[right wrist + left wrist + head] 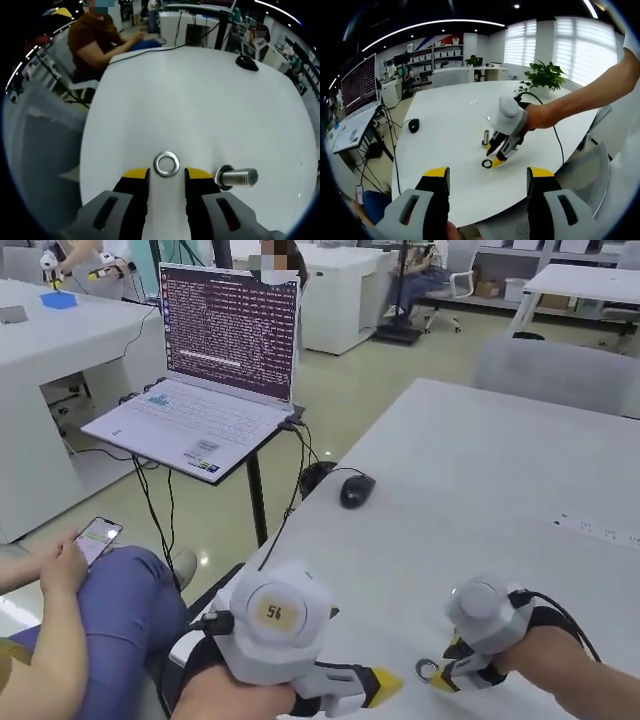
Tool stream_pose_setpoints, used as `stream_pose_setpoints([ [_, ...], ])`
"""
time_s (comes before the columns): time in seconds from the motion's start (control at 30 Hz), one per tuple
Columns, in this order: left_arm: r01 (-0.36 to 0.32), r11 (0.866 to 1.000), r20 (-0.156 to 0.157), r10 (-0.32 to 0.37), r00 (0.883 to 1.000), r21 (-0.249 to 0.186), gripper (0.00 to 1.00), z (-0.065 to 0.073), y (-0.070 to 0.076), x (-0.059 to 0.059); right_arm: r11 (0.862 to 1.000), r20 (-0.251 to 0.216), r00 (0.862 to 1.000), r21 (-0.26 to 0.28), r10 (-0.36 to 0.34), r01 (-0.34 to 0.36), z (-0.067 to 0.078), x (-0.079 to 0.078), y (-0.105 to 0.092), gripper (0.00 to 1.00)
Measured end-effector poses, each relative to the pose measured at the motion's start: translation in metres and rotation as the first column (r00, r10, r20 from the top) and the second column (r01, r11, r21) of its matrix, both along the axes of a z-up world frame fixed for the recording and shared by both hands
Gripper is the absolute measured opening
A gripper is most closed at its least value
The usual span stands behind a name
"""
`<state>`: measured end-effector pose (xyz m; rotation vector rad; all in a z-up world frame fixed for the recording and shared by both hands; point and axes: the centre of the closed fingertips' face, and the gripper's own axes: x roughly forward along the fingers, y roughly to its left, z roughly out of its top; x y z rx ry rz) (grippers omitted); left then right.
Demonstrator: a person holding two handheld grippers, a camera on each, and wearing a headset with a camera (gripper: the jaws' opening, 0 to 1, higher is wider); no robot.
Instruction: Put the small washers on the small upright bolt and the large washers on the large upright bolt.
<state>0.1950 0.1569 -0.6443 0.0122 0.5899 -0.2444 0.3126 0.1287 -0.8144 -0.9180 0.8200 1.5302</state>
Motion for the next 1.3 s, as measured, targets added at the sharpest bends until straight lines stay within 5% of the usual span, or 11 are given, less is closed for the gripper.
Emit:
stream_pose_setpoints([
  [0.2,0.0,1.0,-0.002,0.0,1.0,0.003,0.62,0.001,0.0,-0.001,0.997,0.024,0.998,-0.056,0.052,-0.05,-0.012,-0.001,0.0,0.29],
  [0.77,0.012,1.0,0.004,-0.012,1.0,-0.003,0.62,0.0,-0.005,0.006,0.995,0.035,0.995,-0.025,0.093,-0.092,-0.011,-0.002,0.005,0.24],
  [1.3,0.006,1.0,0.001,-0.006,1.0,-0.001,0.62,-0.001,-0.003,0.004,0.999,0.027,0.998,0.008,0.049,-0.05,-0.004,0.0,-0.008,0.23],
])
